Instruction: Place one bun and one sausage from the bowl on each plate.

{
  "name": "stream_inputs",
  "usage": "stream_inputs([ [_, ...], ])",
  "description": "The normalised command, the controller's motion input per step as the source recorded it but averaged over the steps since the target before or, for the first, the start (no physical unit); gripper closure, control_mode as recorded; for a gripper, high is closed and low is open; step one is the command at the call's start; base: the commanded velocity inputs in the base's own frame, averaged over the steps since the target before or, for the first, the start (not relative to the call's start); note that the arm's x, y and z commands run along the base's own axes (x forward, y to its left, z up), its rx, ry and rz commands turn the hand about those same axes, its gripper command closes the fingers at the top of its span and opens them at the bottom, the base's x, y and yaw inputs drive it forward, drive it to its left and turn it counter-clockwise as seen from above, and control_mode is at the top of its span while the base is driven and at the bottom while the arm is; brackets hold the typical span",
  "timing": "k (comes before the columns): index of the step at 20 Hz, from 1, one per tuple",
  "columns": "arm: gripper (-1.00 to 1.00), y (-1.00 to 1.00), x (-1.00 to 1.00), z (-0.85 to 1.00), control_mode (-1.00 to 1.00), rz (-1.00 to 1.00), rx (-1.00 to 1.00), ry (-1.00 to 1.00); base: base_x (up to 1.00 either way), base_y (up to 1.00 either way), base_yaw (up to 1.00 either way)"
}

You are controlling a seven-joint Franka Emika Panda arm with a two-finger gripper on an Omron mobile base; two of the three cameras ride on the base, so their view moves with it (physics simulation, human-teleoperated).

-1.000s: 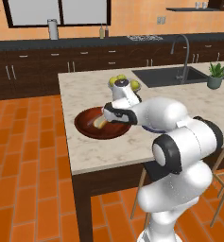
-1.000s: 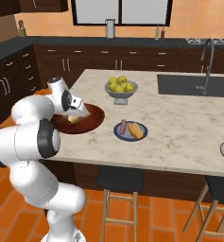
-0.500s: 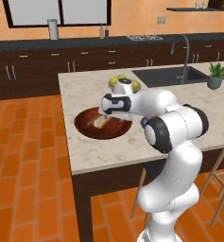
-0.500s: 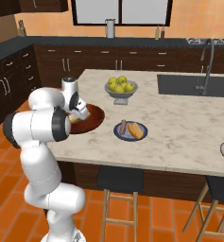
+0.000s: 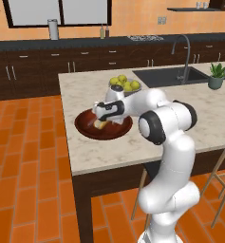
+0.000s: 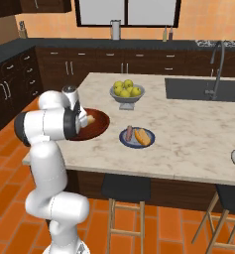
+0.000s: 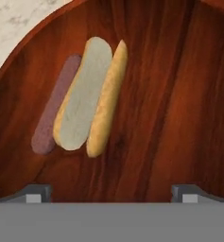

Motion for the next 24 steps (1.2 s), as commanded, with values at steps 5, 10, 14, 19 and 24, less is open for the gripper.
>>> stream_inputs([
  [5, -1.0, 0.15, 0.54, -0.28, -1.0, -0.12, 0.0, 0.0, 0.0, 0.0, 0.0],
  [10, -1.0, 0.03, 0.56, -0.08, -1.0, -0.11, 0.0, 0.02, 0.0, 0.0, 0.0],
  [14, -1.0, 0.0, 0.52, -0.19, -1.0, -0.11, 0.0, 0.15, 0.0, 0.0, 0.0],
  [19, -1.0, 0.0, 0.31, -0.3, -1.0, -0.07, 0.0, 0.14, 0.0, 0.0, 0.0],
  [24, 1.0, 0.0, -0.02, -0.25, -1.0, -0.04, 0.0, 0.08, 0.0, 0.0, 0.0],
])
